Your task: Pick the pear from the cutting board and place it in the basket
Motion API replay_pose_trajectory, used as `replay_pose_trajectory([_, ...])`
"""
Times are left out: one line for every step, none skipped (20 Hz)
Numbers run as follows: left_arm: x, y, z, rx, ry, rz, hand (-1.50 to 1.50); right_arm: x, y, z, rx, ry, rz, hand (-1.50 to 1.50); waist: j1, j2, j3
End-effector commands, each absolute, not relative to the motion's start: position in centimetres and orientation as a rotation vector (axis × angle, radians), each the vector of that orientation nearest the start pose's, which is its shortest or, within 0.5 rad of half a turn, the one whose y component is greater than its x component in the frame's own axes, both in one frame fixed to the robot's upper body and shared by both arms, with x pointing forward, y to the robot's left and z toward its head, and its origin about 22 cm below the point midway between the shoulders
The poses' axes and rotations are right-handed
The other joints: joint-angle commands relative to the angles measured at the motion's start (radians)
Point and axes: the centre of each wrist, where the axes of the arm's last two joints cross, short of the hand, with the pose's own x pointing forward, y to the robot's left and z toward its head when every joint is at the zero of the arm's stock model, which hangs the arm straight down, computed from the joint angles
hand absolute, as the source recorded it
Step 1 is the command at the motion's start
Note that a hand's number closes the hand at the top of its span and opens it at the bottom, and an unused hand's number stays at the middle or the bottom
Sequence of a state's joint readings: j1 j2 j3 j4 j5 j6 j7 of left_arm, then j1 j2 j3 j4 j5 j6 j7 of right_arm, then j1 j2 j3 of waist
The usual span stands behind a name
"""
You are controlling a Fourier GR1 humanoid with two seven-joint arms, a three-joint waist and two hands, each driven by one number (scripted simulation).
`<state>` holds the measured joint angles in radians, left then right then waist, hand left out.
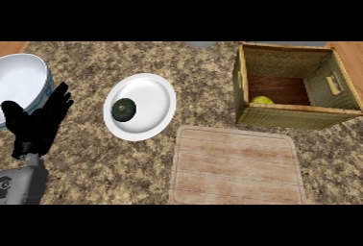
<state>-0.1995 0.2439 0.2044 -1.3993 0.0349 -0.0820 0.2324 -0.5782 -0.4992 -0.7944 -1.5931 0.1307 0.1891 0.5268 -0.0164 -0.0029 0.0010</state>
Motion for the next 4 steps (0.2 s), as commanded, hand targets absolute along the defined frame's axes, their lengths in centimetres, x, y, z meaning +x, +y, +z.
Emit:
replay_pose_trajectory([28.1,31.4,3.4,0.217,-1.392,-0.058,0.0,23.1,-49.1,25.6,-0.624,-1.661,-0.191,-1.5,0.003,-0.001,0.0])
replay_pose_trajectory([28.7,32.6,3.9,0.182,-1.377,-0.062,0.0,22.3,-51.2,25.6,-0.619,-1.66,-0.214,-1.5,0.002,0.002,0.0])
replay_pose_trajectory([28.8,31.8,3.2,0.181,-1.381,-0.053,0.0,21.2,-51.4,25.2,-0.615,-1.664,-0.18,-1.5,0.0,0.001,0.0])
replay_pose_trajectory([29.5,31.6,4.5,0.177,-1.383,-0.054,0.0,21.1,-51.9,24.3,-0.602,-1.637,-0.159,-1.5,0.003,0.001,0.0])
